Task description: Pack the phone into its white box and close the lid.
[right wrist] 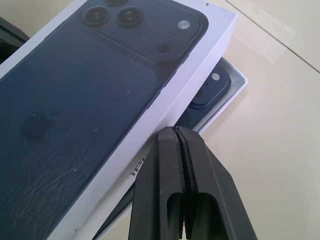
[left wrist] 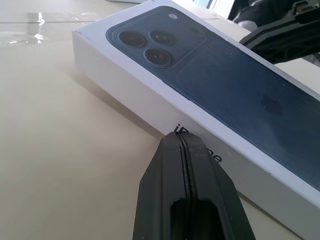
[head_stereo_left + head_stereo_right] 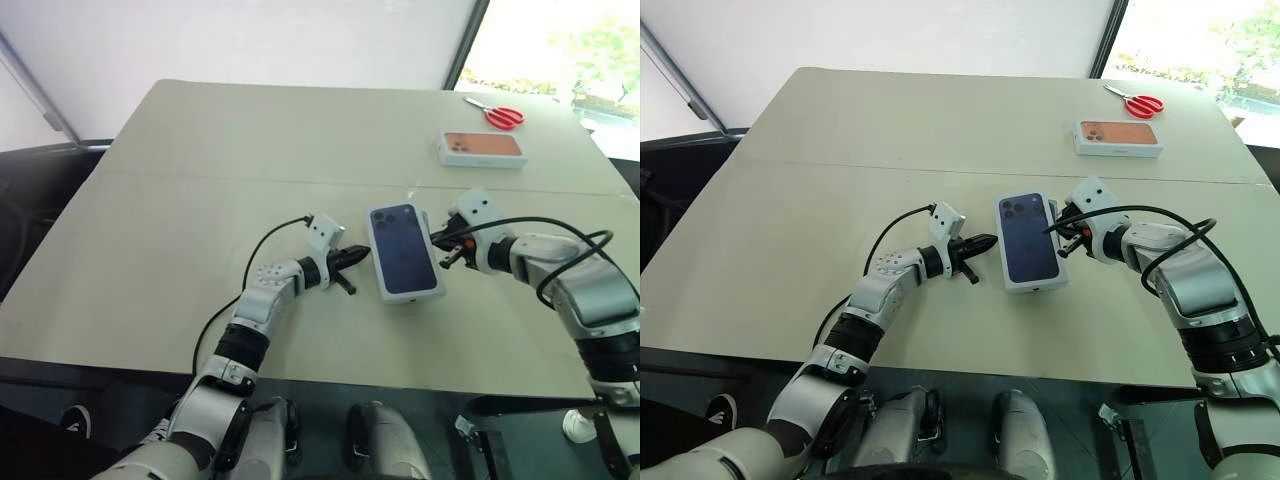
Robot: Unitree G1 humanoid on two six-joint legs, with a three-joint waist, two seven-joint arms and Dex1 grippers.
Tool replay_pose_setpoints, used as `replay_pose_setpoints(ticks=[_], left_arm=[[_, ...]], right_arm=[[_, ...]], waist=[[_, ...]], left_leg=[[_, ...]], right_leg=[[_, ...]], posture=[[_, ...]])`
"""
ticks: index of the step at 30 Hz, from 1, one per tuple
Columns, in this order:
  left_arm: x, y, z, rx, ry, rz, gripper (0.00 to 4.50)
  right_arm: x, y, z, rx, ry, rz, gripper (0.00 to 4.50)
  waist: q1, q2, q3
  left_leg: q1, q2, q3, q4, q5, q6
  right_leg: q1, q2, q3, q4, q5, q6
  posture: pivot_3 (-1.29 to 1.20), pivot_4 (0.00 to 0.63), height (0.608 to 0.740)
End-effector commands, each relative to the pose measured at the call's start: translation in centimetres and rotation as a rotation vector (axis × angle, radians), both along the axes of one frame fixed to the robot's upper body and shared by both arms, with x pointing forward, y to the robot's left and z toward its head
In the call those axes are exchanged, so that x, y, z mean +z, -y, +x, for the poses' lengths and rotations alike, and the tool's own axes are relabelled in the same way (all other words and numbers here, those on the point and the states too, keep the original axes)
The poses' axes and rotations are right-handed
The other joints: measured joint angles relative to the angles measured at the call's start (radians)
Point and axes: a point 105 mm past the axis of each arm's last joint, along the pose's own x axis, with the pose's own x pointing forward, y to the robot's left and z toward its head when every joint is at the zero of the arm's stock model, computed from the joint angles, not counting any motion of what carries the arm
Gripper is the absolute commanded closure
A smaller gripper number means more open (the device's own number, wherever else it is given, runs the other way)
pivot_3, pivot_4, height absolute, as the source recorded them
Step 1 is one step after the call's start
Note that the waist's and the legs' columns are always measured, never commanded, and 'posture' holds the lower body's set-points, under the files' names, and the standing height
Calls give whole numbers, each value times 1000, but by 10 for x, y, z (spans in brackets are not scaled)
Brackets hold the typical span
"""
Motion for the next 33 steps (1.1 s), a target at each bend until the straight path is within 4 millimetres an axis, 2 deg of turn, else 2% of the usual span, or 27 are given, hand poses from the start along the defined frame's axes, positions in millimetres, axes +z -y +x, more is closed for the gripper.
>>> replay_pose_setpoints(ticks=[1, 8, 14, 19, 26, 33], left_arm=[[22, 14, 0, -40, 62, -37, 4500], [33, 16, 9, -33, 71, -35, 4500], [37, 18, 13, -34, 90, -30, 4500], [32, 12, 26, 29, 61, -15, 4500], [33, 16, 27, 38, 55, -18, 4500], [47, 20, 33, 44, 80, -39, 4500]], right_arm=[[10, -2, 0, 0, 51, 0, 4421], [11, 6, 9, -50, 72, -19, 4421], [10, 4, 17, -64, 80, -24, 4421], [2, 7, 14, -90, 59, -27, 4421], [0, 12, 16, -108, 63, -57, 4421], [7, 8, 21, -111, 88, -37, 4421]], waist=[[-1, 0, 0], [-2, 0, 0], [-3, 0, 0], [-3, 0, 0], [-2, 0, 0], [-3, 0, 0]], left_leg=[[0, 0, 0, 0, 0, 0], [0, 0, 0, 0, 0, 0], [-1, 1, 0, 4, 0, 0], [-1, 1, 0, 7, -1, 2], [-1, 1, 0, 8, -1, 2], [-1, 2, 0, 8, -1, 2]], right_leg=[[0, 0, 0, 0, 0, 0], [0, 0, 0, 0, 0, 0], [0, 1, 0, 1, 0, 0], [1, 1, 0, 2, 0, 0], [1, 1, 0, 2, 0, 0], [1, 1, 0, 3, 0, 0]], posture=[[0, 150, 738], [0, 150, 738], [0, 150, 738], [0, 150, 738], [0, 150, 738], [0, 150, 738]])
